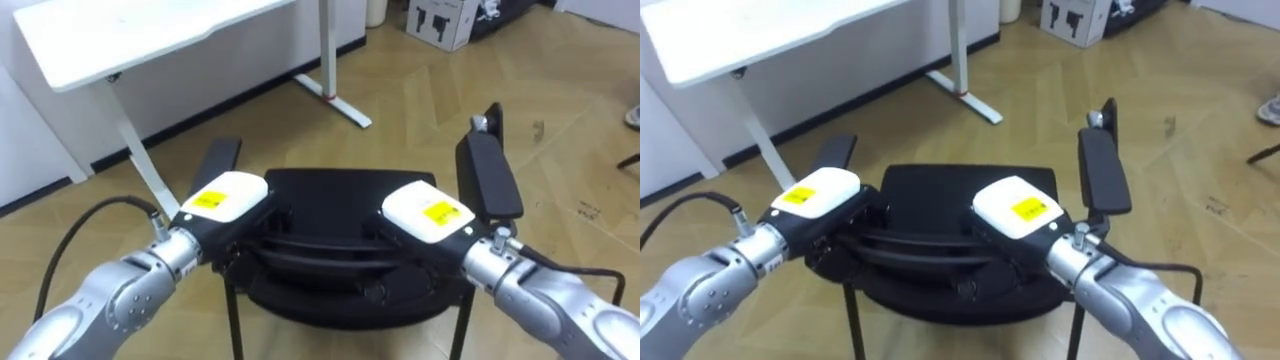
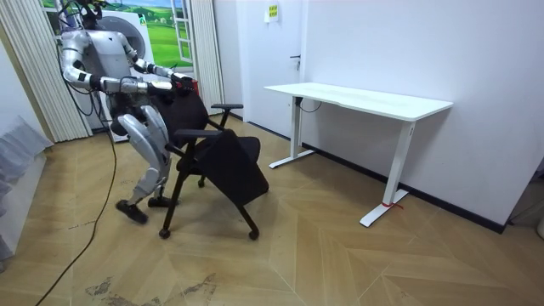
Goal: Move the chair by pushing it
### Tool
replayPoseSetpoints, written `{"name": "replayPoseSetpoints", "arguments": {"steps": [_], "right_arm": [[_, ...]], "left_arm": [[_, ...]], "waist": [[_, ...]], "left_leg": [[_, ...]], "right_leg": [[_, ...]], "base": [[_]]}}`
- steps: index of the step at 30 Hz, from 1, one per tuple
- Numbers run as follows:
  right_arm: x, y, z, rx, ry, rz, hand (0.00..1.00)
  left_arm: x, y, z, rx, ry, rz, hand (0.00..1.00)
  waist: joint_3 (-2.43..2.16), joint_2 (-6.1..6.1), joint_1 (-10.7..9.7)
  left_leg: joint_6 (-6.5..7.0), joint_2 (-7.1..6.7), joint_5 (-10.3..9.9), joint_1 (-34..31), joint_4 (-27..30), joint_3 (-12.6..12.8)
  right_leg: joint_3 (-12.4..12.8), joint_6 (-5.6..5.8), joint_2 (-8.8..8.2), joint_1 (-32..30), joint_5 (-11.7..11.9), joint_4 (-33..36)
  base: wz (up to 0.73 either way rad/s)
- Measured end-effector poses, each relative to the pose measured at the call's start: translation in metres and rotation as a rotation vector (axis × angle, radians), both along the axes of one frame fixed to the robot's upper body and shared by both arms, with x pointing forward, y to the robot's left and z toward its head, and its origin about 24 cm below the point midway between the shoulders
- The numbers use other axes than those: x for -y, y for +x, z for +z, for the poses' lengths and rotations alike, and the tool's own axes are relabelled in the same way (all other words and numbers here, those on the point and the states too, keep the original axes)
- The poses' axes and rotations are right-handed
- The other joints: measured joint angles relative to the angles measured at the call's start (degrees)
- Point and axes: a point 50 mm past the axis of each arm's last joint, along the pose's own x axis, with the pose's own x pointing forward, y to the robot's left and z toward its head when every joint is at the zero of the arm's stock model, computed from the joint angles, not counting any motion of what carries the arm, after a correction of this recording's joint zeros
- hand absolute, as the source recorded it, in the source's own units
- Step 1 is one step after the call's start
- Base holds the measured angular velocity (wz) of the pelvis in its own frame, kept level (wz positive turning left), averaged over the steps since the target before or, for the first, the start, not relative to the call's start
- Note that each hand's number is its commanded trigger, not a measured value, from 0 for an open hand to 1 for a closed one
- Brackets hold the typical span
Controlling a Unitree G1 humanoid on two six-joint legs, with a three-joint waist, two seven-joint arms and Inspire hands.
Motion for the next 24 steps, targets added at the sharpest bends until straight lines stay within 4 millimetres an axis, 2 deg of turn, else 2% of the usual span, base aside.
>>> {"name": "replayPoseSetpoints", "arguments": {"steps": [1,2,3,5,7,8,9,10,12,14,15,16,17,18,19,20,22,23,24], "right_arm": [[0.000,0.000,0.000,-0.002,-0.001,0.000,1.00],[0.000,0.000,0.000,-0.001,-0.003,0.001,1.00],[0.001,0.000,0.001,0.004,-0.005,0.002,1.00],[0.001,0.000,0.002,0.008,-0.003,0.003,1.00],[0.000,-0.001,0.002,0.008,-0.002,0.007,1.00],[0.000,-0.001,0.002,0.008,-0.001,0.008,1.00],[0.000,-0.001,0.003,0.009,0.002,0.012,1.00],[0.000,-0.001,0.003,0.009,0.001,0.014,1.00],[0.000,-0.002,0.003,0.010,0.000,0.017,1.00],[0.000,-0.003,0.003,0.011,-0.003,0.020,1.00],[0.000,-0.004,0.002,0.007,-0.007,0.021,1.00],[0.000,-0.006,-0.001,-0.006,-0.003,0.013,1.00],[0.000,-0.008,-0.002,-0.009,-0.001,0.010,1.00],[-0.001,-0.008,-0.002,-0.008,0.000,0.007,1.00],[-0.001,-0.008,-0.003,-0.006,-0.015,0.007,1.00],[0.000,-0.008,-0.004,-0.005,-0.024,0.007,1.00],[0.004,-0.012,-0.007,-0.018,-0.032,-0.001,1.00],[0.004,-0.012,-0.008,-0.018,-0.033,0.000,1.00],[0.004,-0.012,-0.008,-0.017,-0.032,-0.002,1.00]], "left_arm": [[0.000,0.000,0.000,-0.002,0.002,-0.002,1.00],[0.000,0.000,0.000,-0.002,0.001,-0.003,1.00],[0.001,0.000,0.000,0.000,-0.003,-0.002,1.00],[0.001,0.000,0.000,0.007,-0.005,0.001,1.00],[0.001,0.000,0.000,0.013,-0.004,0.001,1.00],[0.001,0.000,0.001,0.015,-0.001,0.000,1.00],[0.000,0.000,0.001,0.019,0.000,-0.002,1.00],[0.000,0.000,0.001,0.022,0.000,-0.001,1.00],[0.001,0.000,0.002,0.028,0.006,-0.004,1.00],[0.001,0.000,0.003,0.033,0.008,-0.005,1.00],[0.002,0.000,0.003,0.035,0.013,-0.007,1.00],[0.002,-0.001,0.002,0.030,0.023,-0.014,1.00],[0.002,-0.001,0.002,0.027,0.027,-0.018,1.00],[0.002,-0.001,0.003,0.031,0.033,-0.022,1.00],[0.005,-0.001,0.002,0.040,0.043,-0.024,1.00],[0.007,-0.001,0.000,0.045,0.048,-0.025,1.00],[0.011,-0.004,-0.005,0.036,0.040,-0.030,1.00],[0.011,-0.004,-0.006,0.035,0.040,-0.033,1.00],[0.011,-0.005,-0.006,0.036,0.037,-0.036,1.00]], "waist": [[0.03,0.19,-0.05],[0.09,0.30,-0.05],[0.06,0.65,-0.06],[-0.06,0.90,-0.29],[-0.08,0.84,-0.35],[-0.08,0.84,-0.45],[-0.16,0.76,-0.61],[-0.21,0.77,-0.92],[-0.36,0.78,-1.56],[-0.50,0.93,-1.89],[-0.69,1.32,-1.54],[-1.08,1.98,-1.51],[-1.30,2.24,-1.75],[-1.29,1.95,-1.76],[-1.26,1.06,-1.72],[-1.13,0.67,-1.76],[-0.72,-0.06,-1.20],[-0.65,-0.17,-0.94],[-0.57,-0.38,-0.48]], "left_leg": [[0.19,0.04,-0.88,0.68,0.23,0.21],[0.28,0.05,-1.29,0.90,0.43,0.34],[0.48,0.08,-2.24,1.09,0.92,0.38],[0.12,0.05,-2.85,1.70,0.83,0.41],[-0.06,0.04,-4.24,3.43,0.72,0.46],[-0.10,0.04,-4.66,3.73,0.72,0.44],[-0.22,-0.01,-5.61,4.83,0.73,0.29],[-0.38,-0.01,-6.54,5.93,0.69,-0.14],[-1.19,0.14,-7.90,7.48,0.45,-1.46],[-4.53,0.93,-9.85,8.87,0.24,-2.52],[-7.90,2.11,-11.56,10.40,-0.05,-2.63],[-11.01,3.47,-12.89,11.84,-0.46,-3.07],[-12.27,4.08,-13.37,12.51,-0.14,-3.97],[-15.05,5.03,-12.43,12.58,2.62,-4.04],[-18.20,5.69,-9.74,11.21,8.00,-2.22],[-18.77,6.04,-7.60,10.30,11.16,-0.98],[-16.34,7.24,3.37,7.19,21.96,2.57],[-16.10,7.73,6.37,6.35,24.07,3.31],[-15.88,8.87,11.84,4.57,27.93,4.36]], "right_leg": [[-0.71,-0.02,0.89,-1.27,-1.72,-3.17],[-1.29,0.05,1.31,-1.86,-2.34,-5.21],[-2.48,-0.27,2.54,-2.87,-3.22,-10.84],[-3.46,-0.67,4.10,-3.65,-3.45,-20.82],[-4.86,-1.87,6.59,-1.76,-1.99,-35.39],[-5.46,-2.01,7.04,-1.28,-1.27,-37.76],[-5.54,-2.66,8.12,-0.52,-0.02,-40.78],[-5.52,-4.09,8.76,0.37,1.51,-41.54],[-6.76,-5.32,8.74,1.59,2.42,-41.48],[-8.24,-5.96,9.35,2.80,2.33,-41.54],[-8.77,-7.03,10.49,4.27,2.12,-42.10],[-10.02,-8.44,11.64,6.40,1.43,-42.64],[-10.70,-8.88,11.76,7.31,0.99,-42.58],[-11.06,-9.11,12.03,8.73,-0.46,-42.08],[-11.16,-9.15,11.62,10.23,-2.24,-41.63],[-11.19,-9.05,11.25,11.06,-3.17,-41.52],[-10.37,-8.73,10.89,14.79,-6.33,-41.55],[-10.04,-8.84,10.99,15.74,-6.83,-41.86],[-9.61,-8.95,11.05,17.50,-7.51,-43.05]], "base": [[-0.12],[-0.14],[-0.09],[-0.04],[-0.02],[-0.04],[0.00],[0.06],[0.13],[0.07],[-0.10],[-0.09],[0.00],[0.09],[0.10],[0.12],[-0.10],[-0.28],[-0.17]]}}
